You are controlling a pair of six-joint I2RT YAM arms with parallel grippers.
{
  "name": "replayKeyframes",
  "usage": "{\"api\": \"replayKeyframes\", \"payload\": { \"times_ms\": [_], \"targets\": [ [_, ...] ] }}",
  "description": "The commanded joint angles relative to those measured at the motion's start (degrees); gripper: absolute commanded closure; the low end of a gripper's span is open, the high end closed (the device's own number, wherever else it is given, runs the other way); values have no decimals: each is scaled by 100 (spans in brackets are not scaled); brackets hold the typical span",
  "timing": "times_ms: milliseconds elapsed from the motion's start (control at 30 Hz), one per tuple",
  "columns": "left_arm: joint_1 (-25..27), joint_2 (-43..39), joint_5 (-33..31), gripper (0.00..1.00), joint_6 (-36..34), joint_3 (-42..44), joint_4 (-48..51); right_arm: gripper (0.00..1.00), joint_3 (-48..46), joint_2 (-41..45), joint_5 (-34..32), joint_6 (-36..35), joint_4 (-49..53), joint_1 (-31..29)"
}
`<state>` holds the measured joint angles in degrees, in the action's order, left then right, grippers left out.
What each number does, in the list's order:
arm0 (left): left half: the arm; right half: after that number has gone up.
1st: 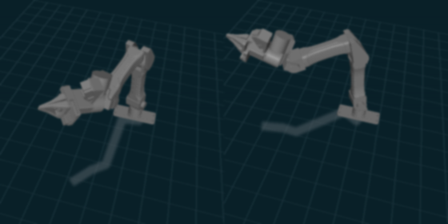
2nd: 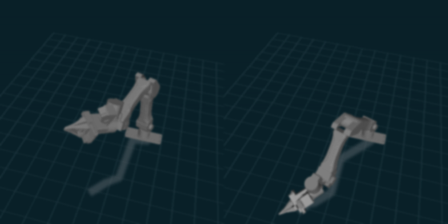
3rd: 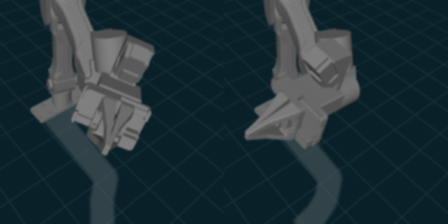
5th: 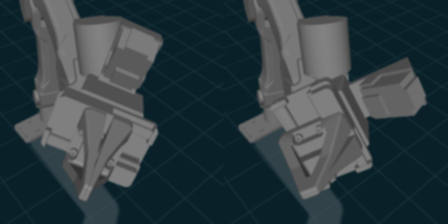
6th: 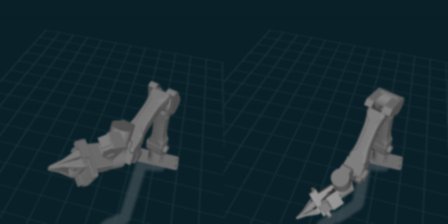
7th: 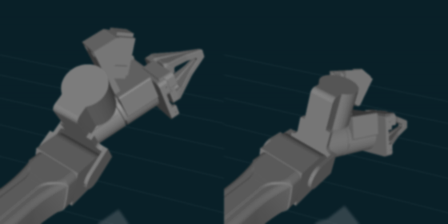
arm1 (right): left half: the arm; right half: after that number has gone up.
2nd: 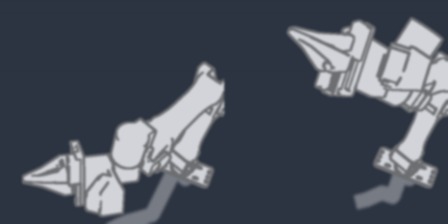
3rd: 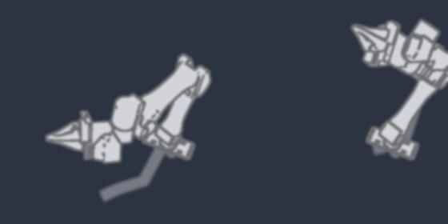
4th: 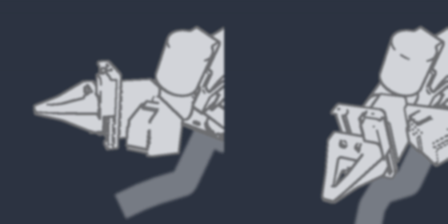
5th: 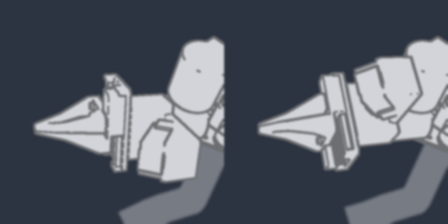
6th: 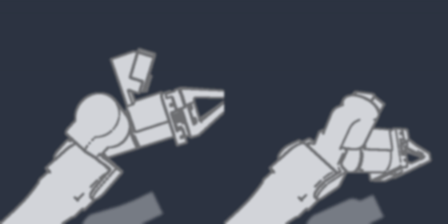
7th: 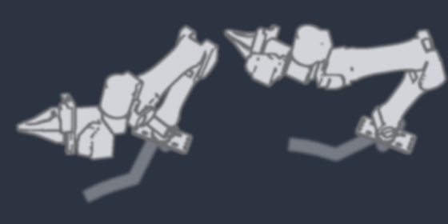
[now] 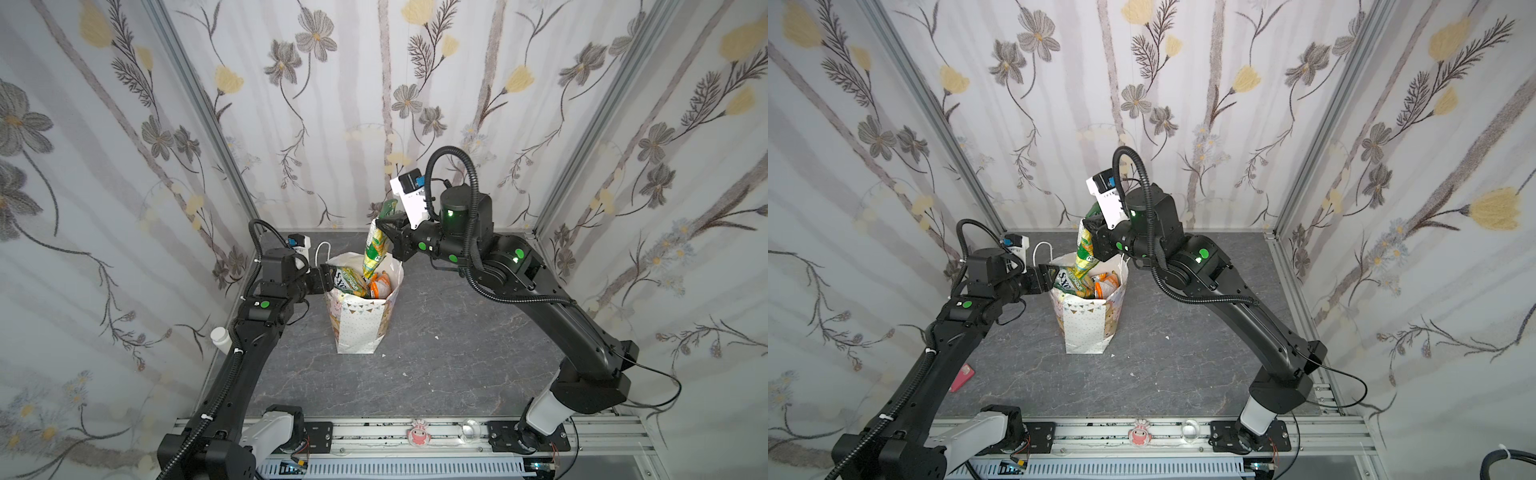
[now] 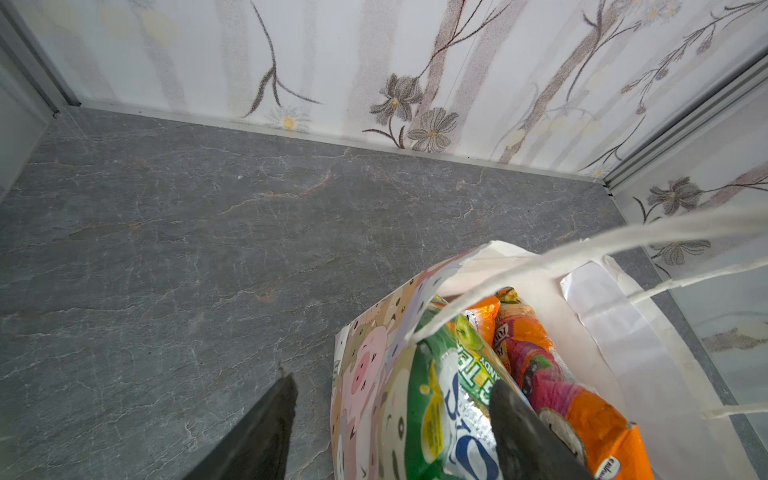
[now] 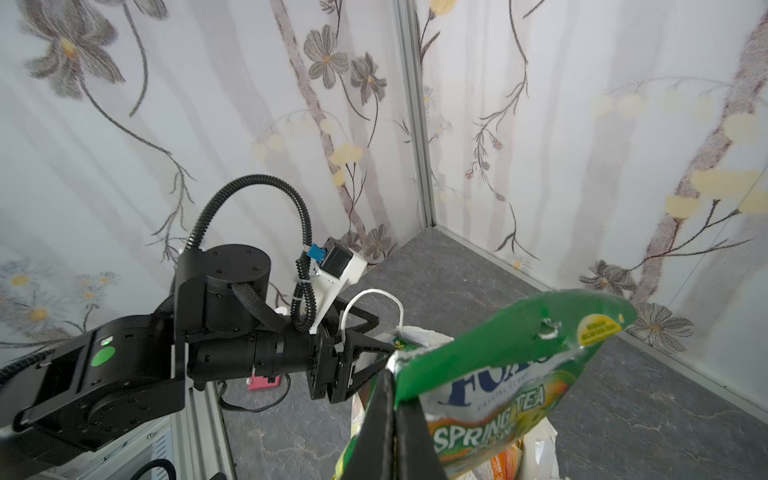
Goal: Place the snacks into the paper bag
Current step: 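Lower the green packet into the paper bag with the right gripper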
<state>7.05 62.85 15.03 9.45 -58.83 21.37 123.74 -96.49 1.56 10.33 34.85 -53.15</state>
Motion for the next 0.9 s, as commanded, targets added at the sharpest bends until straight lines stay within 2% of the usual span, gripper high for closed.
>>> {"api": "replayKeyframes", "payload": {
  "times_ms": [0,300,533,867],
  "targets": [
    [-2,-1,-78,27,-11,-45,-54,100,86,-144,33,-193,-8,-39],
    [-2,-1,-101,26,-19,-49,-45,100,97,-440,-282,-644,437,-42],
    [-2,8,-110,27,-16,-50,-36,100,97,-572,-877,-982,672,-38],
    [-2,-1,-115,27,-31,-50,-36,100,89,-764,-1087,-1490,918,-64]
  ]
}}
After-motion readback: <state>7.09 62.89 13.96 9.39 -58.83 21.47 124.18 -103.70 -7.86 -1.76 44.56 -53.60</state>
